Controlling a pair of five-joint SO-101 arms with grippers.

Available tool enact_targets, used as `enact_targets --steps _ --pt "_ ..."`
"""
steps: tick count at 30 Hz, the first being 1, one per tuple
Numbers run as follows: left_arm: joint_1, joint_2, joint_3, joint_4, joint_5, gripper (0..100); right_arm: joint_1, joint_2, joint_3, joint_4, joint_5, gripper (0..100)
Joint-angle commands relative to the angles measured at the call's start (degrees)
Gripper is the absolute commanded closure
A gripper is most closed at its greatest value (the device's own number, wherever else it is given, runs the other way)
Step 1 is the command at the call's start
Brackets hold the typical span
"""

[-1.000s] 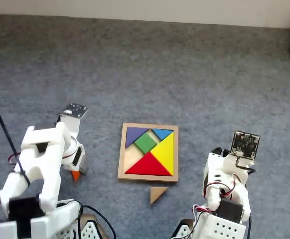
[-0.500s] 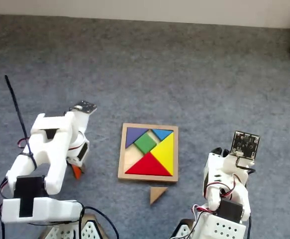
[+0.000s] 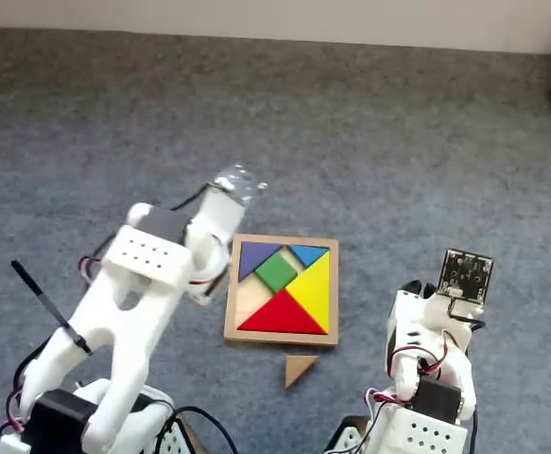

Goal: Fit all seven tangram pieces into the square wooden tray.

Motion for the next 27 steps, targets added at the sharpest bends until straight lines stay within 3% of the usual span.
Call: enact_targets --steps 1,7,20,27 --pt "6.2 -1.98 -3.56 -0.53 2.29 99 -0.66 -0.31 5.93 -0.22 -0.26 94.4" --pt "13.58 -1.98 -7.69 -1.05 5.71 99 -0.66 -0.31 5.93 -0.22 -0.26 94.4" --pt "21.49 -1.8 -8.22 -6.15 6.42 99 -0.57 -0.31 5.93 -0.22 -0.26 94.4" --pt "21.93 -1.8 -8.13 -5.89 -6.95 98 -0.57 -0.31 5.93 -0.22 -0.26 94.4"
